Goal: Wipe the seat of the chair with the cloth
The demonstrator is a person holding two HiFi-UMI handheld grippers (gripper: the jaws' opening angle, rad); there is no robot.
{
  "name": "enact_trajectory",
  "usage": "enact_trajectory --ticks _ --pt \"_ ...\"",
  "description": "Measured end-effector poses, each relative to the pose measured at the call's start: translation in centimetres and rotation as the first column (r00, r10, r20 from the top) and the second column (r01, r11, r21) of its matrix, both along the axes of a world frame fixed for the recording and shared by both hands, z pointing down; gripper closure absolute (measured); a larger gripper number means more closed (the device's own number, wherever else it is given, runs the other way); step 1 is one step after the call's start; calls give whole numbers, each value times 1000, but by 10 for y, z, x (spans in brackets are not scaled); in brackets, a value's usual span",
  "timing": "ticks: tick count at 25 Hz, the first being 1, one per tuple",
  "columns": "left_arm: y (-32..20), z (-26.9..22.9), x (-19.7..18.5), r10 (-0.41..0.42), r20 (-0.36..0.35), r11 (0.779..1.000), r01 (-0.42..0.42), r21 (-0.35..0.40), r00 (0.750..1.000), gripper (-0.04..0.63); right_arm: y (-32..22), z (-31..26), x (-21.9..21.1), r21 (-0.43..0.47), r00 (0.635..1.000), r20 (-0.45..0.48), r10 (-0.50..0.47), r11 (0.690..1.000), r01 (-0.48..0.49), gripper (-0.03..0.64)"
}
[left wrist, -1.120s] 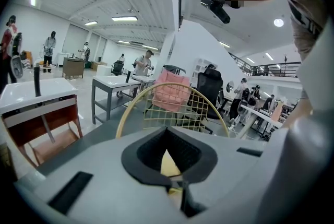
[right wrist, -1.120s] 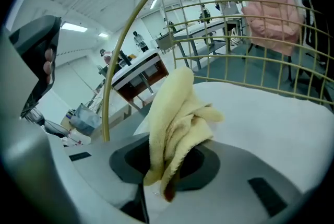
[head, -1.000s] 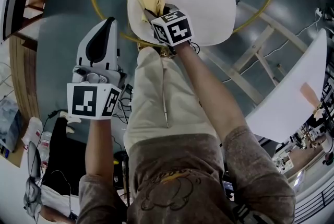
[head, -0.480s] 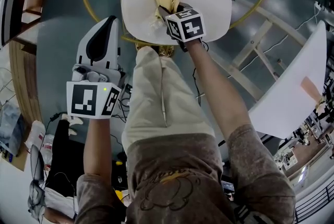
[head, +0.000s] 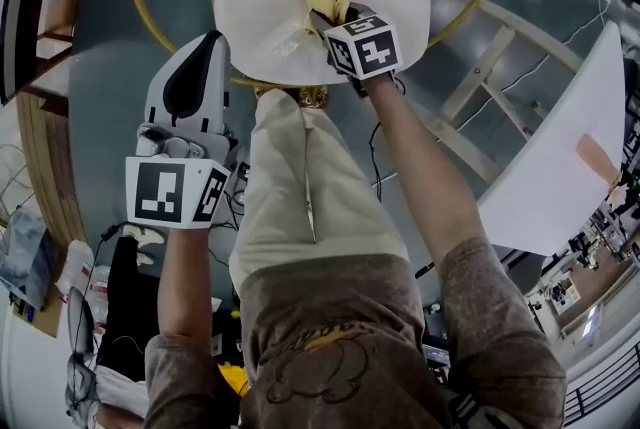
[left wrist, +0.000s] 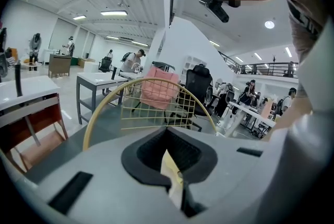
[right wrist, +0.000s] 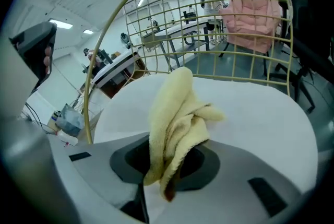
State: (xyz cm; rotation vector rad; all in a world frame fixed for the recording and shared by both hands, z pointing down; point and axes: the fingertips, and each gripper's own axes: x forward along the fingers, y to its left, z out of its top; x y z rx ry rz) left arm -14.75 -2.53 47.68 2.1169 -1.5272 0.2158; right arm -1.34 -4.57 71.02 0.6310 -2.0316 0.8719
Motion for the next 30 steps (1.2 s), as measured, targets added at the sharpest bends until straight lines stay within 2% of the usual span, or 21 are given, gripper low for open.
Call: enact_trajectory --ticks 4,10,15,23,30 --pt "-5 -1 11 30 2 1000 -30 5 1000 588 -3 0 19 -2 1000 -15 21 1000 -21 505" --pt "-12 -4 26 58 -6 998 -58 13 998 587 -8 4 70 -6 992 -84 94 995 -95 505" --pt "-13 -9 35 79 -7 997 -79 16 997 587 -8 -2 103 17 984 -136 111 994 -110 505" --pt "-13 -21 45 101 -10 995 -101 25 995 587 -7 -16 150 20 970 -185 160 987 -159 505" --pt "-14 -34 49 113 -11 993 -113 39 994 588 -19 -36 179 59 948 -197 249 969 -242 505"
